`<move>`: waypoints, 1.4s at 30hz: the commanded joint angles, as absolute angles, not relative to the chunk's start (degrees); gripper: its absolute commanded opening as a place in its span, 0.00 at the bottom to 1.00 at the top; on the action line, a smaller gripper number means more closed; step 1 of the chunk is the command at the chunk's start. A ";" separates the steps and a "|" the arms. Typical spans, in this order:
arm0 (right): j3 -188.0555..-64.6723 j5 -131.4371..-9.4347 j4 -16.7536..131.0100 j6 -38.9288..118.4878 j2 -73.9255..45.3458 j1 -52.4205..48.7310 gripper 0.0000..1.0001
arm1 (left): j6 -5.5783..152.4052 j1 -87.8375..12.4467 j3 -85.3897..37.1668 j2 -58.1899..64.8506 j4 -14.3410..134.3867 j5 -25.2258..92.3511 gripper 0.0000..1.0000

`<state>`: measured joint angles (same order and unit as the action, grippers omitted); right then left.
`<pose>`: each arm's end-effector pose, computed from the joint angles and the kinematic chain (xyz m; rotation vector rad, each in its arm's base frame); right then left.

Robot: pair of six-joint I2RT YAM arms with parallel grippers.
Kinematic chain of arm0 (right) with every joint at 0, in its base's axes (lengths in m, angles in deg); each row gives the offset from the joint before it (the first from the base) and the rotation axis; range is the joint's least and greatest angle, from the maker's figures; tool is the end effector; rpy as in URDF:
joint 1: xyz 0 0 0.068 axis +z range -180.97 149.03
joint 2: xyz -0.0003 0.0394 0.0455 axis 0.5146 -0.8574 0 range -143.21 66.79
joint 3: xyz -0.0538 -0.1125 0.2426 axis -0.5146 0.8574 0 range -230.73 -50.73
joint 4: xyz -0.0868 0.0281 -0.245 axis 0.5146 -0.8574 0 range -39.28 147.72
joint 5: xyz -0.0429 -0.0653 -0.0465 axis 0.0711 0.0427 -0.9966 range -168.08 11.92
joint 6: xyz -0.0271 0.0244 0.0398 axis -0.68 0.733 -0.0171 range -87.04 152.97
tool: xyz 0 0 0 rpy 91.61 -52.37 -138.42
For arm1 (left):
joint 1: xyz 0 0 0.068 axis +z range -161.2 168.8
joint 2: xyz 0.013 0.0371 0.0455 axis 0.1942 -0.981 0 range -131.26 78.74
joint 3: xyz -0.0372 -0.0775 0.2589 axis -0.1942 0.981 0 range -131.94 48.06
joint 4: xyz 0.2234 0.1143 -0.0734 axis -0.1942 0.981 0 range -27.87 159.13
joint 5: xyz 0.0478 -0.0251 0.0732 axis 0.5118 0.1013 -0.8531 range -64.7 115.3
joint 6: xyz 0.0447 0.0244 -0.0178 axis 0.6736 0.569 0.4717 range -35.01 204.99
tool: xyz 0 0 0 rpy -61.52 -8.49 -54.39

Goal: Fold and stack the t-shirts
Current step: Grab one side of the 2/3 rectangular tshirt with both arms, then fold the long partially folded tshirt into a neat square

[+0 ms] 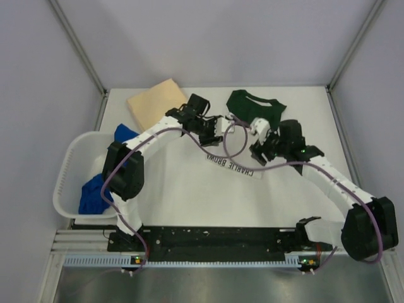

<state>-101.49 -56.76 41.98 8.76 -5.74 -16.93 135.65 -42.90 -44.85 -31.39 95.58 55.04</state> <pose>0.2642 0.0795 0.2649 -0.9060 1.9951 0.3137 0.3558 -0.2406 0.2649 1.7118 1.6188 -0.4762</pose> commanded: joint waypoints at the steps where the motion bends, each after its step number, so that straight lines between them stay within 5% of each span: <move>1: -91.00 -61.80 36.28 -12.90 -0.98 -6.82 0.68 | 150.99 -44.94 -34.67 -30.16 98.62 63.36 0.57; 9: -85.18 -75.95 45.58 -12.48 -6.76 1.54 0.68 | 150.65 -46.52 -29.03 -30.51 88.41 59.23 0.68; 16: -82.90 -81.95 52.00 -11.51 -8.27 3.04 0.64 | 154.25 -49.25 -29.20 -33.40 91.21 48.08 0.68; 20: -83.34 -79.75 52.98 -11.33 -10.37 3.04 0.44 | 153.81 -49.69 -30.51 -34.82 93.41 46.13 0.44; 23: -85.26 -78.87 49.30 -10.19 -10.91 3.74 0.05 | 153.02 -50.04 -31.57 -34.56 96.39 45.61 0.20; 24: -85.71 -78.87 47.81 -10.19 -10.30 4.09 0.00 | 152.67 -50.13 -32.44 -34.21 97.88 45.43 0.13; 26: -86.15 -78.26 45.08 -10.89 -8.02 4.36 0.00 | 151.18 -50.13 -33.32 -32.72 99.91 45.25 0.00; 42: -97.91 -65.78 8.36 -11.43 12.29 14.81 0.00 | 142.56 -50.31 -35.17 -18.13 134.87 50.61 0.00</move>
<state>-90.98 -71.88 22.79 -11.70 8.55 11.42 147.30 -51.12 -34.51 -24.02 120.54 47.48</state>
